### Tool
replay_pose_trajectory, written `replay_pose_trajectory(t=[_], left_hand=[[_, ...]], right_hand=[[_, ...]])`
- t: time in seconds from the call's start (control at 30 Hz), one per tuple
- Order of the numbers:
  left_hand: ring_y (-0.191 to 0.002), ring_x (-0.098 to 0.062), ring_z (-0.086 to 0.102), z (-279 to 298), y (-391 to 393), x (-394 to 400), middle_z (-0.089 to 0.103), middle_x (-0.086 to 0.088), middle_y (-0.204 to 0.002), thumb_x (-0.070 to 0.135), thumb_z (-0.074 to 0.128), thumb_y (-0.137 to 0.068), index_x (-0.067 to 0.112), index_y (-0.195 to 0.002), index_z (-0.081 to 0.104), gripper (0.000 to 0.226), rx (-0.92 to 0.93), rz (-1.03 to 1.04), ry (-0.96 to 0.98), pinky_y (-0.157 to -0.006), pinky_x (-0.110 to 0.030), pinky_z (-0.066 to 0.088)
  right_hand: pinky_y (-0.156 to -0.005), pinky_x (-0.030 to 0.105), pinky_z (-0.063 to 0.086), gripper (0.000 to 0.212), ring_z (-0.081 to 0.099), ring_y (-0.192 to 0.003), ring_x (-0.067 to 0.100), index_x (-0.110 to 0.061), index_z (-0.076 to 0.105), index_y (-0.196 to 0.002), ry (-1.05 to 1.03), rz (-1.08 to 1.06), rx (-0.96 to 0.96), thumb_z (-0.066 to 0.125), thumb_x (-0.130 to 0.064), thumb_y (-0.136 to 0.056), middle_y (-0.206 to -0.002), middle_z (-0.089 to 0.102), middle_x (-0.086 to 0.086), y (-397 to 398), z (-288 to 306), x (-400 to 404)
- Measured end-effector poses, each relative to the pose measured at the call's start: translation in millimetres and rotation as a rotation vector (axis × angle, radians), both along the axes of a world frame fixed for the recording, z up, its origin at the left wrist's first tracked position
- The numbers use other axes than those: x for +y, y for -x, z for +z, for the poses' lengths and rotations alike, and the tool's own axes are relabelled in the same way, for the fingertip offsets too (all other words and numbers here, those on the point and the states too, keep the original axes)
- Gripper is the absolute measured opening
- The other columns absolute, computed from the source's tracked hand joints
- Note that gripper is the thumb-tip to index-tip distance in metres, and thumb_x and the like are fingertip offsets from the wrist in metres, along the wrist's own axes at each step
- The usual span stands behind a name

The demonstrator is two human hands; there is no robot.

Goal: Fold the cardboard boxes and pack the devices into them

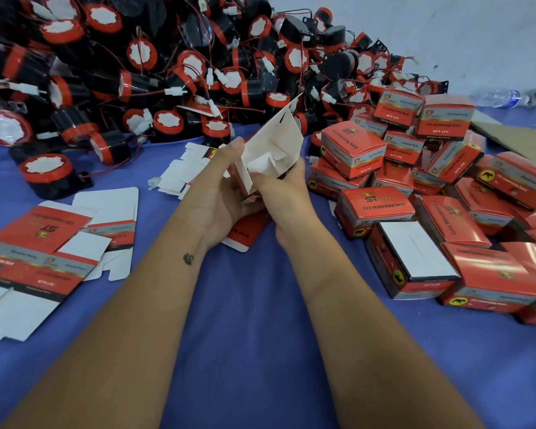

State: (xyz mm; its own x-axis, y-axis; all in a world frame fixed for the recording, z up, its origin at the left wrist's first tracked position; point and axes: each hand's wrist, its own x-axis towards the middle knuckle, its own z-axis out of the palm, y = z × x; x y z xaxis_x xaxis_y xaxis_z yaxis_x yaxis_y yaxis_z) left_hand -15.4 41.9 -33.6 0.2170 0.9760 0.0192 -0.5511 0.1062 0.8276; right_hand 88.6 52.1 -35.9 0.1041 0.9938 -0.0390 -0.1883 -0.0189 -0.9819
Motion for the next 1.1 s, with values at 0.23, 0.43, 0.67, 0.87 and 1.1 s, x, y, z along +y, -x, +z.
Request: replay_pose_trajectory(t=[0.23,0.43,0.67,0.87,1.1], left_hand=[[-0.122,-0.030,0.063,-1.5,-2.7,2.6,0.069,-0.013,-0.125,0.038,0.060,-0.092,0.011,-0.119,0.065,0.038,-0.145,0.048,-0.057,-0.104,-0.048,0.049],[-0.110,-0.016,0.067,-3.7,-8.4,-0.7,0.065,0.002,-0.124,0.029,0.071,-0.077,0.026,-0.137,0.043,0.066,0.187,-0.007,-0.157,-0.088,-0.037,0.059],[-0.140,-0.001,0.039,-7.3,-3.2,0.8,0.030,0.014,-0.156,0.024,0.091,-0.057,0.053,-0.147,0.011,0.124,0.587,0.033,-0.470,-0.106,-0.028,0.046],[-0.110,0.005,0.055,-11.7,1.7,3.4,0.056,0.016,-0.125,0.008,0.084,-0.071,0.035,-0.127,0.050,0.071,0.909,0.320,-0.632,-0.085,-0.017,0.049],[-0.091,-0.002,0.063,-14.5,25.2,17.5,0.064,0.012,-0.100,0.041,0.089,-0.067,0.026,-0.102,0.053,0.051,0.768,0.873,-0.270,-0.080,-0.029,0.054]], right_hand=[[-0.078,0.037,0.057,0.030,0.066,-0.106,0.027,-0.018,0.058,-0.121,0.049,-0.044,0.137,0.062,-0.018,-0.092,-0.116,0.068,0.006,-0.3,3.7,0.0],[-0.078,0.033,0.056,0.023,0.068,-0.093,0.020,-0.011,0.068,-0.110,0.001,-0.244,-0.004,0.069,-0.013,-0.087,-0.103,0.073,0.005,-8.6,2.9,-0.5],[-0.076,0.037,0.057,0.013,0.070,-0.087,0.025,-0.012,0.070,-0.097,0.042,-0.264,0.068,0.067,-0.009,-0.085,-0.095,0.074,0.007,-16.1,4.5,-0.3],[-0.065,0.029,0.053,0.031,0.066,-0.083,0.022,-0.011,0.067,-0.113,0.023,-0.239,0.038,0.066,-0.003,-0.083,-0.100,0.072,0.007,-16.2,3.4,1.5],[-0.075,0.027,0.045,0.038,0.055,-0.101,0.011,-0.031,0.043,-0.133,-0.058,-0.059,-0.021,0.056,-0.032,-0.097,-0.111,0.052,-0.008,1.7,6.0,-0.9]])
